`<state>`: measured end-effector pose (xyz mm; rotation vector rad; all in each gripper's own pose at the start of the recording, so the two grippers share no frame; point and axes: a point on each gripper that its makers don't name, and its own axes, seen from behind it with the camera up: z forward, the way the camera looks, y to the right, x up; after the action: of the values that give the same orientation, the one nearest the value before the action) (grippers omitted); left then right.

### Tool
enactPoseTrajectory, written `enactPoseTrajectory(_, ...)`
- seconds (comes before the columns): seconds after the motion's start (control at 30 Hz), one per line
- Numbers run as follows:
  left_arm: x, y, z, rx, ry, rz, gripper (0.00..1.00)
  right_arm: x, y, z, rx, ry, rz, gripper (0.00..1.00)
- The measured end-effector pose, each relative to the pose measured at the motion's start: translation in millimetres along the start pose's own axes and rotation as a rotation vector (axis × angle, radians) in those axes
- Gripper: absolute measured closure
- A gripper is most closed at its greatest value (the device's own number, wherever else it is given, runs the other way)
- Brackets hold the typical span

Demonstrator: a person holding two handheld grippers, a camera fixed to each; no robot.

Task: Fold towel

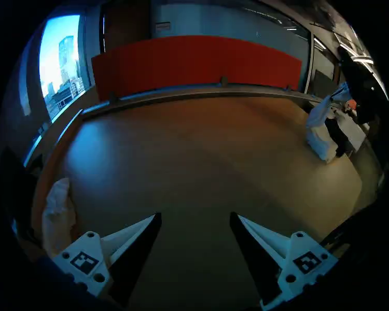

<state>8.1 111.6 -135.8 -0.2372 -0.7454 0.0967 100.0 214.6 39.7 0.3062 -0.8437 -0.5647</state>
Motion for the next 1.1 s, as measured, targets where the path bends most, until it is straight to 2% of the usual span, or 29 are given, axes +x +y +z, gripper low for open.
enactPoseTrajectory(0.3, -2, 4.6, -0.7, -0.004, -0.01, 0.019, 0.02, -73, -5, 0.1, -0.016, -0.071, 0.079, 0.97)
enactPoseTrajectory(0.5, -4, 4.5, -2.3, 0.002, -0.015, 0.022, 0.03, -112, -13, 5.1, -0.034, -0.114, 0.125, 0.97)
enactPoseTrajectory(0.8, -7, 2.6, -5.5, 0.013, -0.021, 0.032, 0.03, -154, -26, 19.0, -0.054, -0.166, 0.209, 0.97)
enactPoseTrajectory(1.1, -11, 1.7, -7.2, 0.017, -0.029, 0.038, 0.03, -181, -38, 25.1, -0.054, -0.211, 0.279, 0.97)
